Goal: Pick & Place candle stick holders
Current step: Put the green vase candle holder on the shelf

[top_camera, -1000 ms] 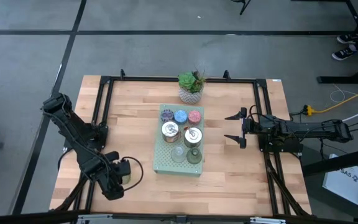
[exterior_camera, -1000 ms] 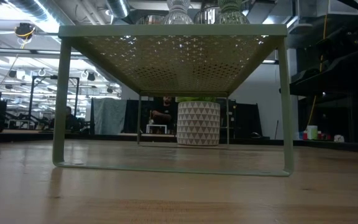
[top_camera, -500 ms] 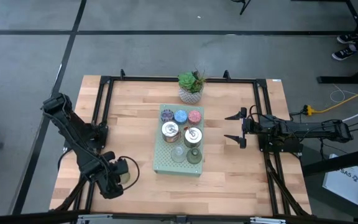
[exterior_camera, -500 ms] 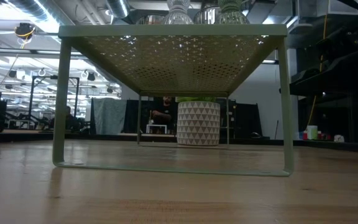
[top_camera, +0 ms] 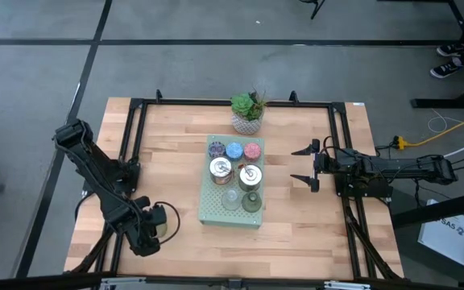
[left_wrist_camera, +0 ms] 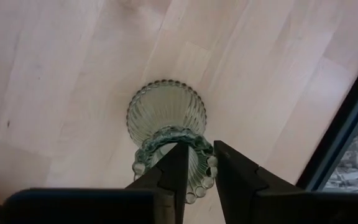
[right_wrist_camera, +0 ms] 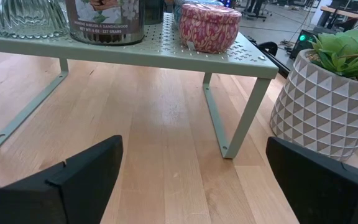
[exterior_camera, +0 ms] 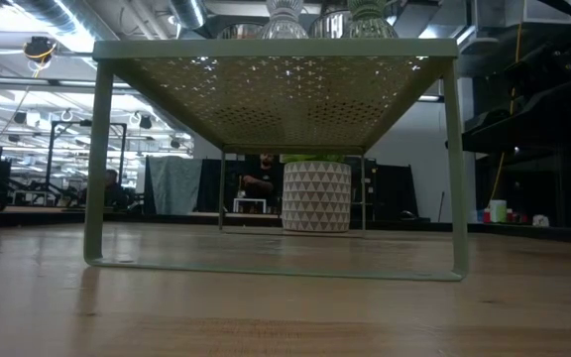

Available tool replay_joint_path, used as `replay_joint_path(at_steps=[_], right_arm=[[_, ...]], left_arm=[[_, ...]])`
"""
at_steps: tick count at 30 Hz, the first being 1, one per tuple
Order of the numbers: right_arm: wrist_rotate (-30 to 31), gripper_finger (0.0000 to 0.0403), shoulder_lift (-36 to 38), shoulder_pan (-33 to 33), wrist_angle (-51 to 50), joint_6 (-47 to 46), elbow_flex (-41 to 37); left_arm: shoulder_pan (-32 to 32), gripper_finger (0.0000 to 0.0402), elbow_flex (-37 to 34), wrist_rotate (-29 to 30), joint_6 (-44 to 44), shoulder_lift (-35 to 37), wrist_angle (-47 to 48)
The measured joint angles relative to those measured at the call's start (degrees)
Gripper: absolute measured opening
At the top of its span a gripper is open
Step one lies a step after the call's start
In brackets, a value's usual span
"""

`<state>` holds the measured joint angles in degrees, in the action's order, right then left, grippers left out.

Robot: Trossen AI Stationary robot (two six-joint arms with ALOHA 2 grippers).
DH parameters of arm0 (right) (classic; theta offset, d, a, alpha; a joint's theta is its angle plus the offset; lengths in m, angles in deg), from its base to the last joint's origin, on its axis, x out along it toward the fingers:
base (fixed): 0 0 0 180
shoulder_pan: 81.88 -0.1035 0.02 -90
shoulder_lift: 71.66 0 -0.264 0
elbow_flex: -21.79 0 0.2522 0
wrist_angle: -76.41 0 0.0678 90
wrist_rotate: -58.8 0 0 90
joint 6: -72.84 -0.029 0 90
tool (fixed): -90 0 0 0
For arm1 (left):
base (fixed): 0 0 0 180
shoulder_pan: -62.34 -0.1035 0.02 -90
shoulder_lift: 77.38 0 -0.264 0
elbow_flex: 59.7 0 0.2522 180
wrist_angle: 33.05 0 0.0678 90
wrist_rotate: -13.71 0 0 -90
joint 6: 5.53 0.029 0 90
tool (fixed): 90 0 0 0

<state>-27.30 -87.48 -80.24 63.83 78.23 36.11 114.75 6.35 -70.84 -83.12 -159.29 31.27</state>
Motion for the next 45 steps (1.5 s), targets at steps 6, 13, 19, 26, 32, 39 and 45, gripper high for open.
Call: replay_joint_path(at_steps=[6, 13, 19, 26, 32, 39, 45], right_arm=[[0.0, 0.0399, -0.01, -0.01, 0.0, 0.0, 0.01], [0.0, 0.0399, 0.0, 0.0, 0.01, 0.0, 0.0], [0.0, 0.0399, -0.01, 0.0, 0.0, 0.0, 0.01], [0.0, 0.0399, 0.0, 0.0, 0.01, 0.0, 0.0], [0.0, 0.0399, 0.0, -0.01, 0.01, 0.0, 0.01], [0.0, 0.0399, 0.0, 0.0, -0.01, 0.0, 0.01], [0.0, 0.0399, 0.0, 0.0, 0.01, 0.0, 0.0]], left_arm=[[0.0, 0.0037, -0.07, -0.18, 2.91, -0.07, -1.81], [0.0, 0.0037, 0.85, 0.04, 5.19, -0.26, -1.27], [-0.07, 0.0019, 8.0, 5.3, 12.18, -0.61, 4.41], [-1.42, 0.0018, 16.27, 8.84, 18.06, -0.42, 12.24], [-4.29, 0.0018, 20.74, 8.84, 25.97, -0.42, 14.5], [-9.27, 0.0018, 25.73, 8.13, 36.36, -0.42, 18.02], [-13.54, 0.0018, 30.49, 8.13, 47.61, -0.35, 18.18]])
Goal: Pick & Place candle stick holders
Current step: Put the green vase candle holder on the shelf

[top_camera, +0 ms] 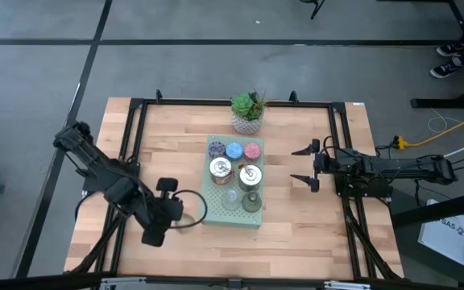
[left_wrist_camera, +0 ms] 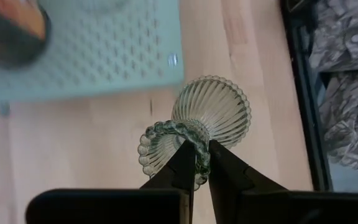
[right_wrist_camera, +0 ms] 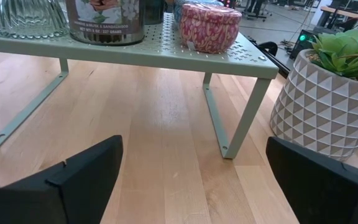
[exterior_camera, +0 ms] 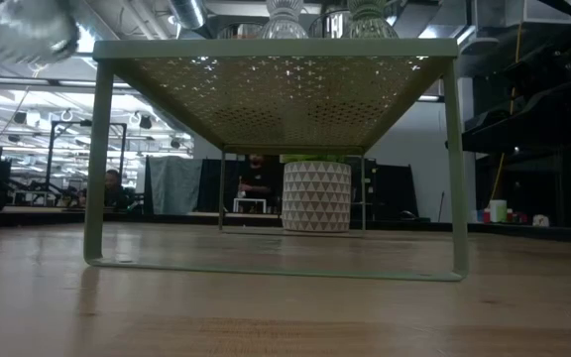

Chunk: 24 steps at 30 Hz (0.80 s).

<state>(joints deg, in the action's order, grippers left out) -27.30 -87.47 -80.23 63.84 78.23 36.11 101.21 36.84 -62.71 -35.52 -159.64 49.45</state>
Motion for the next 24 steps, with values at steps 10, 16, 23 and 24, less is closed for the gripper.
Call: replay_joint_path(at_steps=[10, 16, 23, 24], right_arm=[[0.0, 0.0399, 0.0, 0.0, -0.02, 0.0, 0.01], [0.0, 0.0399, -0.02, 0.0, -0.02, 0.0, 0.0], [0.0, 0.0399, 0.0, -0.02, 0.0, 0.0, 0.02], [0.0, 0.0399, 0.0, 0.0, -0.02, 0.0, 0.02]], left_arm=[[-6.36, 0.0018, 3.43, -1.16, 14.26, 0.04, -0.16], [-9.76, 0.0018, 3.43, -1.68, 21.67, 0.04, -0.21], [-12.4, 0.0018, 3.43, -1.77, 29.83, -0.13, -0.42], [-12.61, 0.0018, 3.43, -1.94, 31.62, -0.21, -0.42]])
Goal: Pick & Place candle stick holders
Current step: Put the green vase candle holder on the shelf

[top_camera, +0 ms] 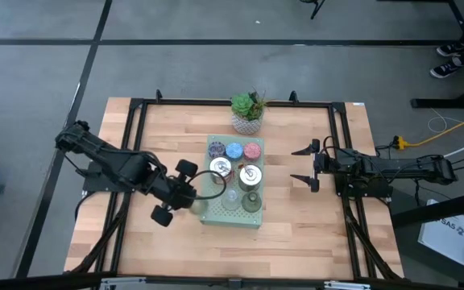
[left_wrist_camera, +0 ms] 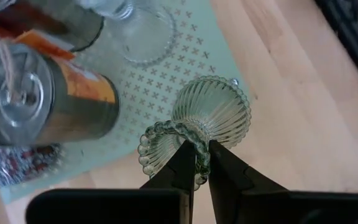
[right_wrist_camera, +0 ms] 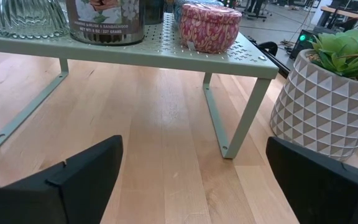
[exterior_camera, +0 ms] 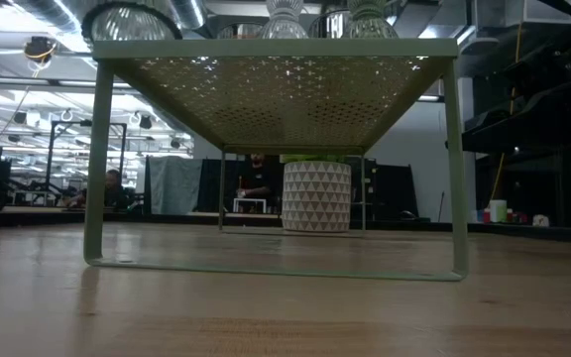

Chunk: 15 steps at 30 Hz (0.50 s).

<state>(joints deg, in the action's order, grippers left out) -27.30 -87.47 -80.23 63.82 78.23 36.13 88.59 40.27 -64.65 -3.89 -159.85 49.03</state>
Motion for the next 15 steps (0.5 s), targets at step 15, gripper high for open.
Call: replay_joint_path(at_steps=[15], right_arm=[[0.0, 0.0399, -0.01, -0.01, 0.02, 0.0, -0.02]], left_arm=[[-0.25, 0.0018, 0.31, 8.51, 33.45, -5.18, -0.72]])
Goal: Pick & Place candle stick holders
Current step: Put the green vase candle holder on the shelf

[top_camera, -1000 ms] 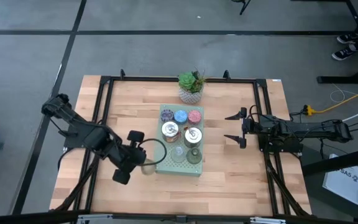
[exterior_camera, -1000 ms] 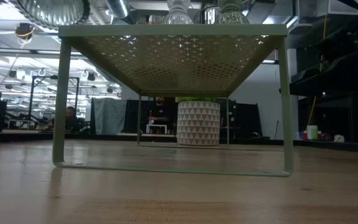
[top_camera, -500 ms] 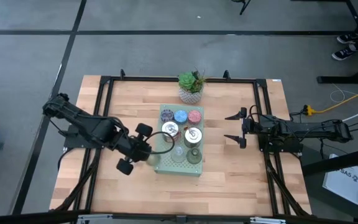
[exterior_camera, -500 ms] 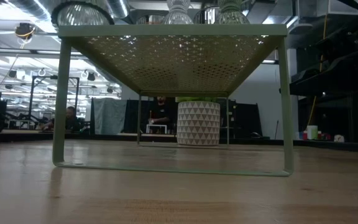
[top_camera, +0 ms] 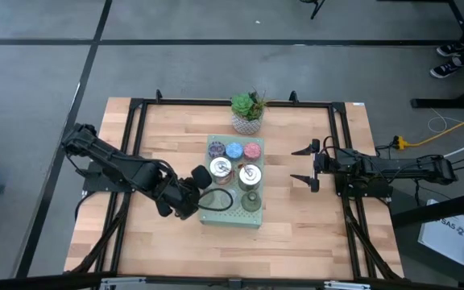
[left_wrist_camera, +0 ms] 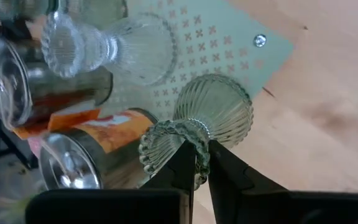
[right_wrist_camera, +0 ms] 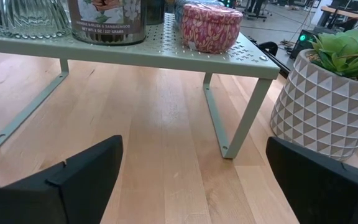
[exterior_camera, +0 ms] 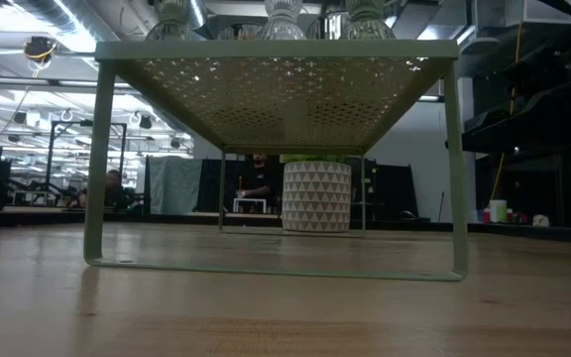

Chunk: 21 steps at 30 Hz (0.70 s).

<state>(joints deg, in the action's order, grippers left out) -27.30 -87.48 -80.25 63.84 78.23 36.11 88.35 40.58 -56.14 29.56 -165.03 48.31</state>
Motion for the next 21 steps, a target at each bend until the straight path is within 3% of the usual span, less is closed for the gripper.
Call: replay_joint_path(at_steps=[16, 21], right_arm=[[0.0, 0.0399, 0.01, 0.01, -0.02, 0.0, 0.0], [0.0, 0.0399, 0.0, 0.01, -0.02, 0.0, 0.01]], left_arm=[[-0.34, 0.0024, 0.29, 0.75, 9.78, -0.51, -3.8], [-1.95, 0.0024, 2.1, -5.04, 8.52, -0.57, -3.04]])
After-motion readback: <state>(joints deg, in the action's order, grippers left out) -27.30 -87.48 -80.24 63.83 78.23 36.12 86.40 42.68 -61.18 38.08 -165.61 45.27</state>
